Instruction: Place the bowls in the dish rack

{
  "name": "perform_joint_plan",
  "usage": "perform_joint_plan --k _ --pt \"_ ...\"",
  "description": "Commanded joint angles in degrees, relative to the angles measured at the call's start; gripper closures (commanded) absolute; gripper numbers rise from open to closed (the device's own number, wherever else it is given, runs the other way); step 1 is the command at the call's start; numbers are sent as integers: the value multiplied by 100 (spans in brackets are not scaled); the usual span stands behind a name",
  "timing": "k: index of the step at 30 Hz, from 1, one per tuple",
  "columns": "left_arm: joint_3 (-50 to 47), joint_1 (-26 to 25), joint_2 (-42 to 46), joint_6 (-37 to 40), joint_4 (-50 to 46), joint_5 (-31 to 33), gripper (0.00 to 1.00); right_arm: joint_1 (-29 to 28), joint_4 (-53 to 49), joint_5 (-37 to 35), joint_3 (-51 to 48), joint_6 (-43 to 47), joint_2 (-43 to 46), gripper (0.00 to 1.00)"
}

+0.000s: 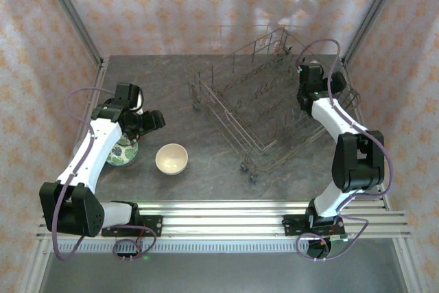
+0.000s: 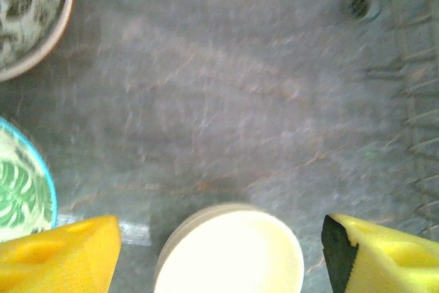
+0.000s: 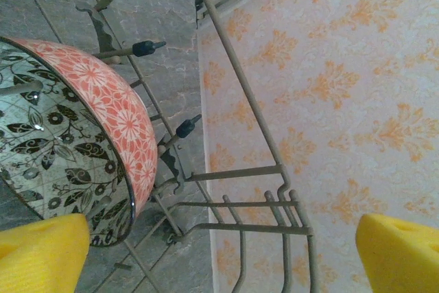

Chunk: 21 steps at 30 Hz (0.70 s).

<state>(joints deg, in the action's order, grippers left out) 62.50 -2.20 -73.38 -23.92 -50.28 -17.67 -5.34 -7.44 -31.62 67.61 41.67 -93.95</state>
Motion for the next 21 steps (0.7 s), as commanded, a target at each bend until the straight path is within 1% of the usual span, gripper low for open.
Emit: perform_joint_plan --k 1,4,7,12,14,17,21 --pt "-224 22 76 59 -414 -174 27 -41 -467 2 226 -525 240 1" --pt "-471 23 117 9 -508 -147 32 -62 -561 59 289 -740 299 1" --pt "-870 18 199 -102 -351 -391 34 -124 -509 -30 291 -787 351 1" --pt "-1319 4 37 -155 12 -649 35 -176 -473 -46 248 -883 421 1" --pt "-1392 -70 -113 -173 177 -821 36 -185 -468 -40 242 -900 426 1" --pt "-1416 -228 -363 -131 300 -834 37 -190 -462 -42 235 -906 430 1" --pt "-1460 -350 -603 -139 465 -827 44 -195 -486 -26 235 -866 422 1"
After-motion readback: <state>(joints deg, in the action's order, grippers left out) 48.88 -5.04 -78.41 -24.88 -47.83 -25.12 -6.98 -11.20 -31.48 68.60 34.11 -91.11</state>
